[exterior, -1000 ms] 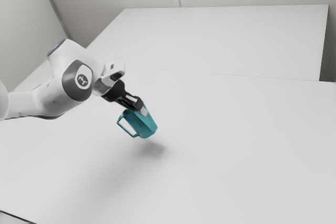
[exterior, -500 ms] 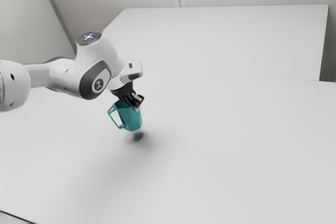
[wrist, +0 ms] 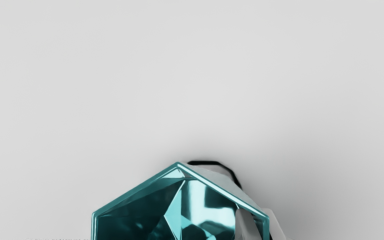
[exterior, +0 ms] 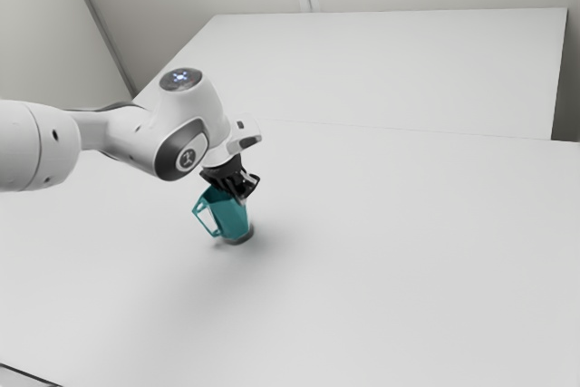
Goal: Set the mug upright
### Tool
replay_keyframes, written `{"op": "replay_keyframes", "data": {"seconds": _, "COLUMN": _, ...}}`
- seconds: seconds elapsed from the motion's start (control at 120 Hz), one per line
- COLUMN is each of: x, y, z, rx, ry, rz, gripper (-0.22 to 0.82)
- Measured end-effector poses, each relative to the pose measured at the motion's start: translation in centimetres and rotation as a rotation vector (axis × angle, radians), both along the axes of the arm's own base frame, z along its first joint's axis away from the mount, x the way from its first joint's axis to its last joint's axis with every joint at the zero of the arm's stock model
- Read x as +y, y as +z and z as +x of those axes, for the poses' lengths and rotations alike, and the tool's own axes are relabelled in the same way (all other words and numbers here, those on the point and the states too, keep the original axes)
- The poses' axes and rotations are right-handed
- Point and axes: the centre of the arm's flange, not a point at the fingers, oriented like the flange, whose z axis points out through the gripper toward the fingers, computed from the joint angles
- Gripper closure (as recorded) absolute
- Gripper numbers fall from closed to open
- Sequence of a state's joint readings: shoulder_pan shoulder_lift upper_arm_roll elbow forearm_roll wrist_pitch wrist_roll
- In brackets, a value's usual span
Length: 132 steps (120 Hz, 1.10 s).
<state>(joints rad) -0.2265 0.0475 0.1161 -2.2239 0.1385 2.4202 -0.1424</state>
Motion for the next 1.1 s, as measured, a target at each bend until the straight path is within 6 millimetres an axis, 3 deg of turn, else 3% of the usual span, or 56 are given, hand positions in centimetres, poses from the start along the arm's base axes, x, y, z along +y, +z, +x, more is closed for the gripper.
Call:
{"op": "replay_keyframes", "data": {"seconds": 0.292, "x": 0.5, "y": -1.2, "z": 0.4, "rx": -0.002, "ry": 0.08, "rz": -0.01, "gripper": 0.77}}
{"op": "replay_keyframes", "data": {"seconds": 0.542, "x": 0.4, "y": -1.2, "z": 0.4, "rx": -0.011, "ry": 0.111, "rz": -0.021, "gripper": 0.32}}
{"op": "replay_keyframes", "data": {"seconds": 0.758, "x": 0.2, "y": 0.9, "z": 0.3, "rx": -0.047, "ry": 0.126, "rz": -0.034, "gripper": 0.13}}
{"op": "replay_keyframes", "data": {"seconds": 0.867, "x": 0.0, "y": 3.7, "z": 0.1, "rx": -0.084, "ry": 0.13, "rz": -0.047, "gripper": 0.08}}
{"op": "replay_keyframes", "data": {"seconds": 1.008, "x": 0.0, "y": 12.3, "z": 1.7, "rx": -0.125, "ry": 0.163, "rz": -0.083, "gripper": 0.05}}
{"op": "replay_keyframes", "data": {"seconds": 1.1, "x": 1.6, "y": 17.0, "z": 2.7, "rx": -0.114, "ry": 0.206, "rz": -0.108, "gripper": 0.04}}
